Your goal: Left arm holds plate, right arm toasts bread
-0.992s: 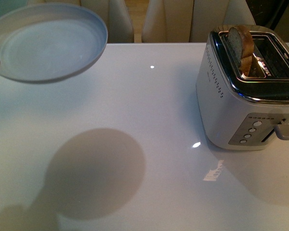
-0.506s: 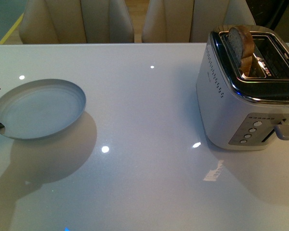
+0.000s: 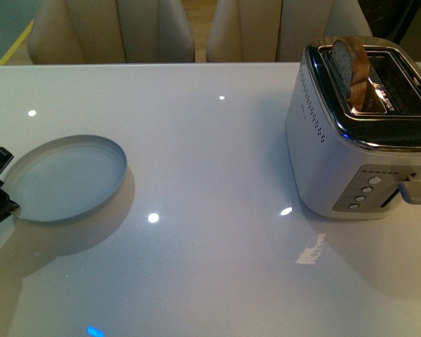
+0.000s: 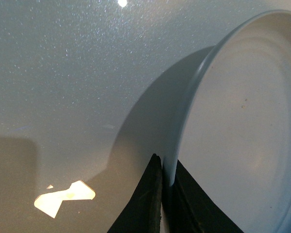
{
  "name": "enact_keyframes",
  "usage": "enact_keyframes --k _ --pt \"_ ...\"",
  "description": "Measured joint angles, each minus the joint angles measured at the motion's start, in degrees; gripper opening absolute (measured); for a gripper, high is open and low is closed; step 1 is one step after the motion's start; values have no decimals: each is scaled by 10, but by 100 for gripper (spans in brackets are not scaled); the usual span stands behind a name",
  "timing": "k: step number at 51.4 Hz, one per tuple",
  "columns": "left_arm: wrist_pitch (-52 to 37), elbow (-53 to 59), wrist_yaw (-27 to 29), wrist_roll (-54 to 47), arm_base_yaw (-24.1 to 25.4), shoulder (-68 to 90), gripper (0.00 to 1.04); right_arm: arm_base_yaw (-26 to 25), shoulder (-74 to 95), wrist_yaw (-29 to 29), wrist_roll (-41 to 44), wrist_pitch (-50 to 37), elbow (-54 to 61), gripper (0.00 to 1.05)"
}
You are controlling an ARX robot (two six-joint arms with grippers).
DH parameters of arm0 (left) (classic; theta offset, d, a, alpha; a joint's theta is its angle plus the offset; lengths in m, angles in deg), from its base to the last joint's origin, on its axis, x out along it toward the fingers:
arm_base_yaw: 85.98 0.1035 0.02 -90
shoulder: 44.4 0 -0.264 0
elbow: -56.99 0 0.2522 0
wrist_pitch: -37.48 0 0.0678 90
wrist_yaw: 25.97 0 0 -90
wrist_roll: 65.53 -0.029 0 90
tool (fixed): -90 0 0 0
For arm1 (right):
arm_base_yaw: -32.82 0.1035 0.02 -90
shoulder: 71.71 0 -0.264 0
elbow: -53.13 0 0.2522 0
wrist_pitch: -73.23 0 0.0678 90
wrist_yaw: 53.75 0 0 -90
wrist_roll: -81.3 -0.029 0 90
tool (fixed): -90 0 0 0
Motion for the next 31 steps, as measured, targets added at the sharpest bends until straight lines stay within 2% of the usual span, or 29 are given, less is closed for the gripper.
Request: enact_keyframes --k 31 --pt "-117 24 7 43 3 51 3 0 0 0 0 0 0 96"
